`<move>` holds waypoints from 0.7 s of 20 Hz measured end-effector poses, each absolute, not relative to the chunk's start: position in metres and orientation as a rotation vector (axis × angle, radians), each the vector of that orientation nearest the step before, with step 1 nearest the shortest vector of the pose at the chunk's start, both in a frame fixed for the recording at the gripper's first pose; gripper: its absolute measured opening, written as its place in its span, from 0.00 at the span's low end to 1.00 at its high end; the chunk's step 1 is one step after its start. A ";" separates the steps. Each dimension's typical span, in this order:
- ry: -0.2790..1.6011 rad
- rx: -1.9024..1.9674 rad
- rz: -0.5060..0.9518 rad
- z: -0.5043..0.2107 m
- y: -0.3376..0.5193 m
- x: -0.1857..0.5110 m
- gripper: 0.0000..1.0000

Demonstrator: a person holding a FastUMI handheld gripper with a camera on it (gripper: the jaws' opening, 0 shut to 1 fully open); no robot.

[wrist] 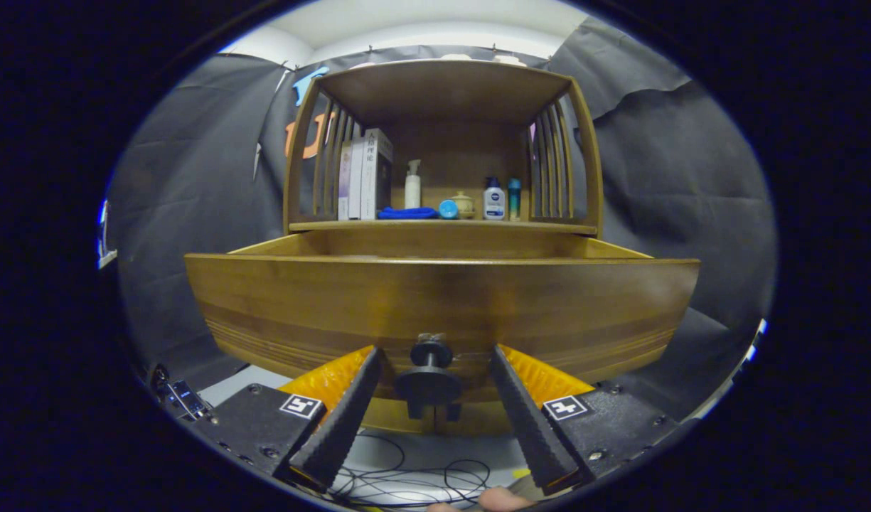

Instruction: Pull open the drawer, take out the items inside it, and place them on the countertop above the cabinet.

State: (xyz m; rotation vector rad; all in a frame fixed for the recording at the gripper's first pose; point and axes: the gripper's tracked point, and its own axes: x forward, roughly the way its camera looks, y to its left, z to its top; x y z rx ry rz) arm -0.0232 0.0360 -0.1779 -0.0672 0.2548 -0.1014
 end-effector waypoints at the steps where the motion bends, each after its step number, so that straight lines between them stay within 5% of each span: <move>1: 0.248 -0.071 -0.108 -0.177 0.034 -0.022 0.98; 14: 0.211 -0.069 -0.116 -0.171 0.032 0.010 0.98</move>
